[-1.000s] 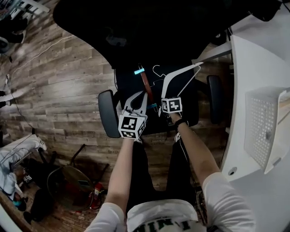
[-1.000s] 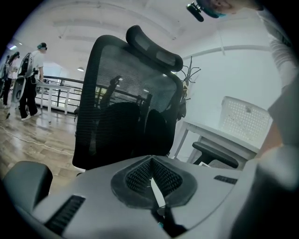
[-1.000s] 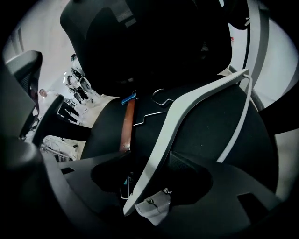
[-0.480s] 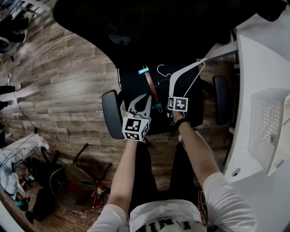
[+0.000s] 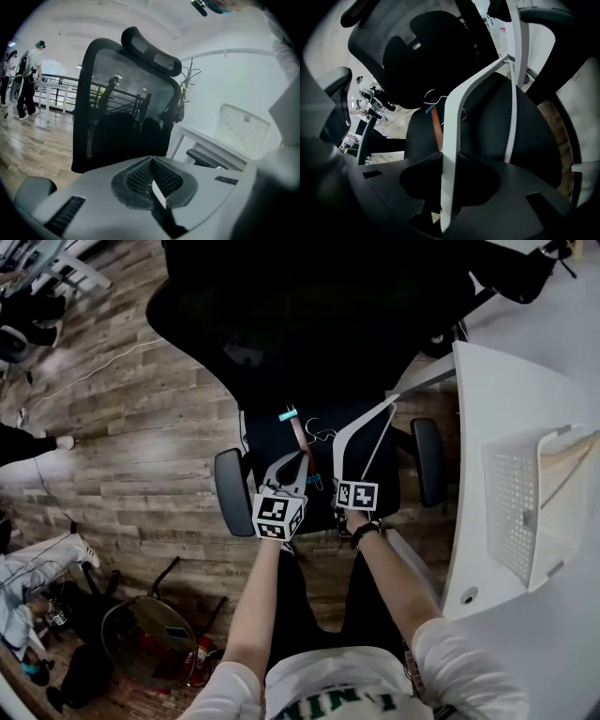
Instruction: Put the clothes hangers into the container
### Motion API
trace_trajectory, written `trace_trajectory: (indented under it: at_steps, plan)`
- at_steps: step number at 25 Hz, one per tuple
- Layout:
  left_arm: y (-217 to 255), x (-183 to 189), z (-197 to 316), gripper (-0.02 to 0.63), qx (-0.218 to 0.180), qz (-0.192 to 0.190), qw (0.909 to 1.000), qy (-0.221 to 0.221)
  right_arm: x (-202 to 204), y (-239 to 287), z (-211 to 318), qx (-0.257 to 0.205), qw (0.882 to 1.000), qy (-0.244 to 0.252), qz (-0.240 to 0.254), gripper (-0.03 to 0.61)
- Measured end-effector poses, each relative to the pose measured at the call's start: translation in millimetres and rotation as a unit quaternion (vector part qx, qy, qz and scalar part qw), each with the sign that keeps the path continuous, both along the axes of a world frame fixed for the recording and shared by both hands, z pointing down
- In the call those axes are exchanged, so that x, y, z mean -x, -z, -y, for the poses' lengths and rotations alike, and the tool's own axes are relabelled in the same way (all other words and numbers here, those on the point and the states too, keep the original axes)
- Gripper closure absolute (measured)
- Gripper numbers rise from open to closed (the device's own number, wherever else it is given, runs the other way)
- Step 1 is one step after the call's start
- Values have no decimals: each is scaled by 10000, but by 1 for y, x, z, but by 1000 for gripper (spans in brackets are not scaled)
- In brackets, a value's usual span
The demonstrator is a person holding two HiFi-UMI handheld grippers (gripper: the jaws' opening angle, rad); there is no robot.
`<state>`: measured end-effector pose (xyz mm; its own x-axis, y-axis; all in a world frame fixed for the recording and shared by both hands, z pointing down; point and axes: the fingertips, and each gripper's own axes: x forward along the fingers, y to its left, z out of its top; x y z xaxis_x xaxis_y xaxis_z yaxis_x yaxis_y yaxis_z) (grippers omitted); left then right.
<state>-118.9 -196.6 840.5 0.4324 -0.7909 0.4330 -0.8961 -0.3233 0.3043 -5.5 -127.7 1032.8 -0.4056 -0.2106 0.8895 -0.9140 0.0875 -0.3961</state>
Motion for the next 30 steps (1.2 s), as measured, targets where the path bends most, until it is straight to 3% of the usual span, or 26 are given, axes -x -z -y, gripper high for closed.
trace_trajectory:
  at_steps: [8,16,22,30]
  plan:
    - [68,8,-20,603,-63,23,9999,133,10,95,-21,-277,9989,222,295,459]
    - [159,23,-53,603,-320,152,9988,333,10,215,-39,-1022,9918,481,596,460]
    - [219,26,-73,603,-627,312,9967,409,6,295,-48,-1647,9796,782,850,459]
    - [296,18,-84,603,-1196,339,9916,352,9,402,-42,-2655,9527,1089,997,459]
